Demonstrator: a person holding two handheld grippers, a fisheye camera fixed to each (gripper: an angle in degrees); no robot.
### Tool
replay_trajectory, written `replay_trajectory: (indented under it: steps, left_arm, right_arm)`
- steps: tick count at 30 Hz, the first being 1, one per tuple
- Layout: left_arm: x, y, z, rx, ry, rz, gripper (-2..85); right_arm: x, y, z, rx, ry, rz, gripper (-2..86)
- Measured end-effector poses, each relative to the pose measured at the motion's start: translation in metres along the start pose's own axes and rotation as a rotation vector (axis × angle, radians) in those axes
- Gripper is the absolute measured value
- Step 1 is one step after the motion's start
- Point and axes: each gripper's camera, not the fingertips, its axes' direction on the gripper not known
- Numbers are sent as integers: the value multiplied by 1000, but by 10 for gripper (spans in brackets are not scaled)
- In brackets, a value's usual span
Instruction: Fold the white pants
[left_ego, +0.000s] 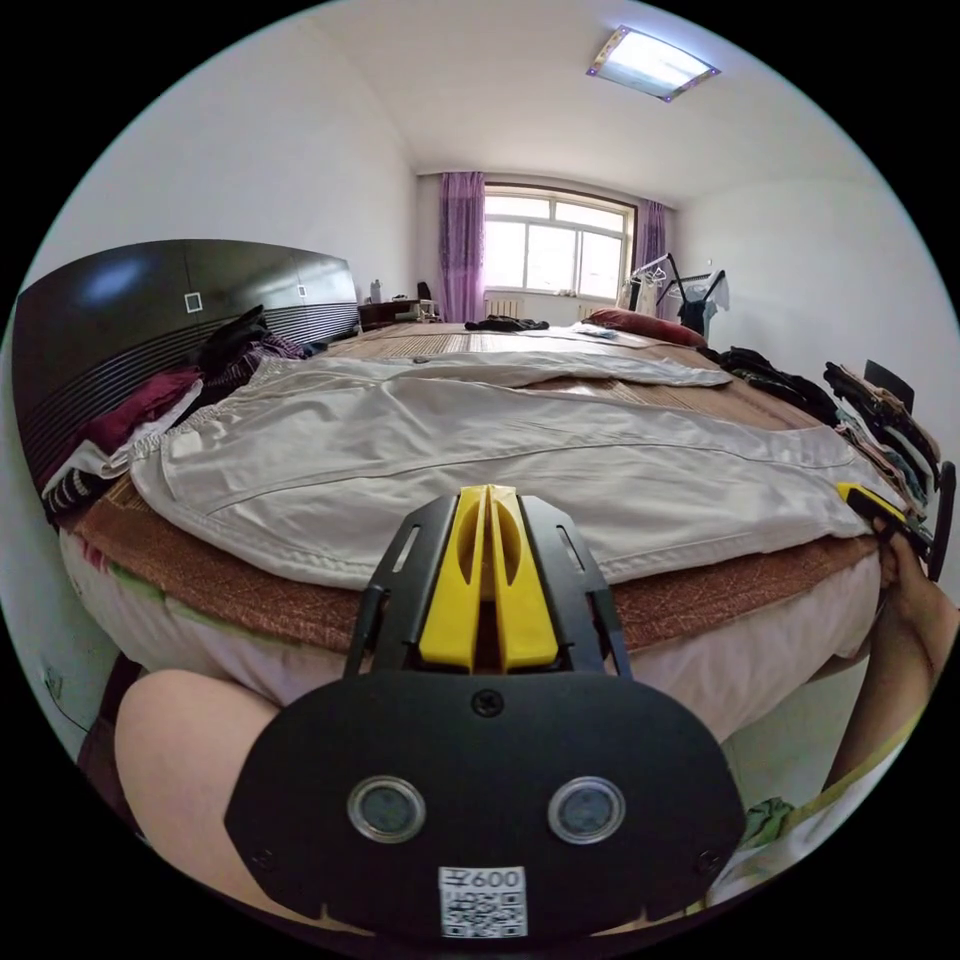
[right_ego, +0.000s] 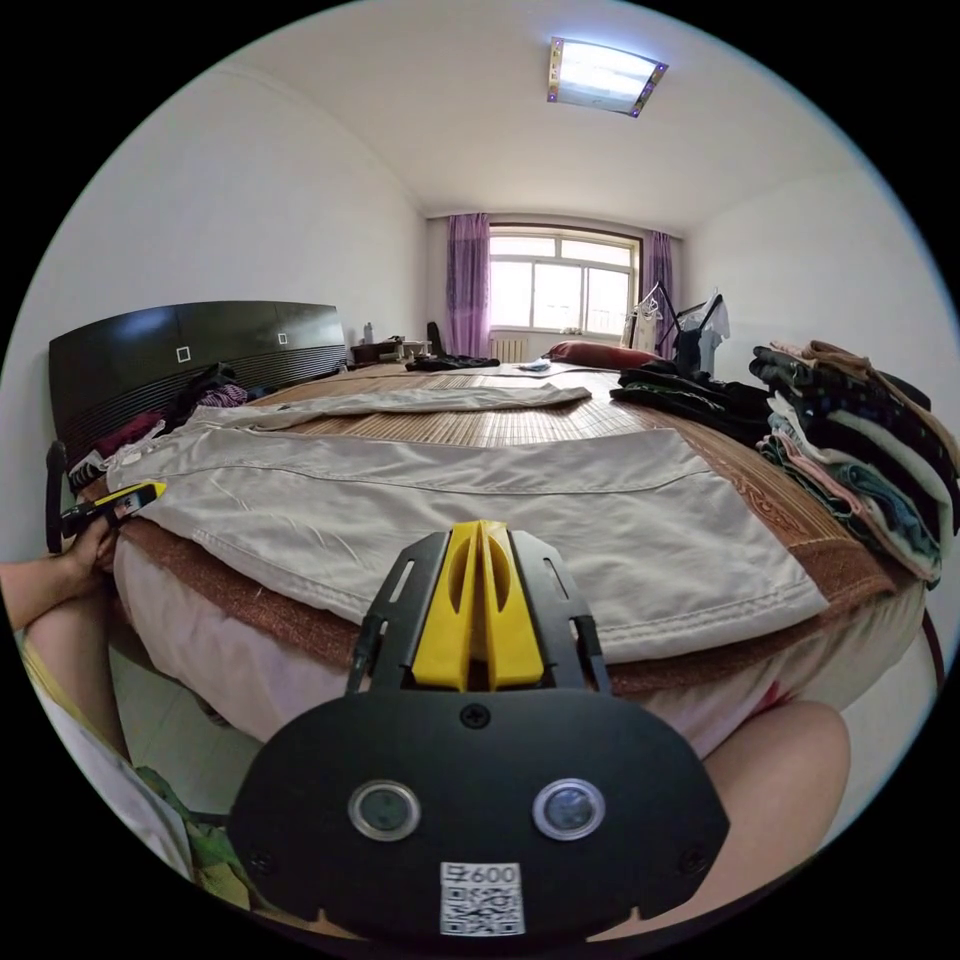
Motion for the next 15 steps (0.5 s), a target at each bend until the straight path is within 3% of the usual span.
replay_trajectory:
  steps: [15]
  left_arm:
    - [15,3,-28,-1,35,-17,3]
  right_arm:
    - [-22,9,-3,6,13,-8,-9]
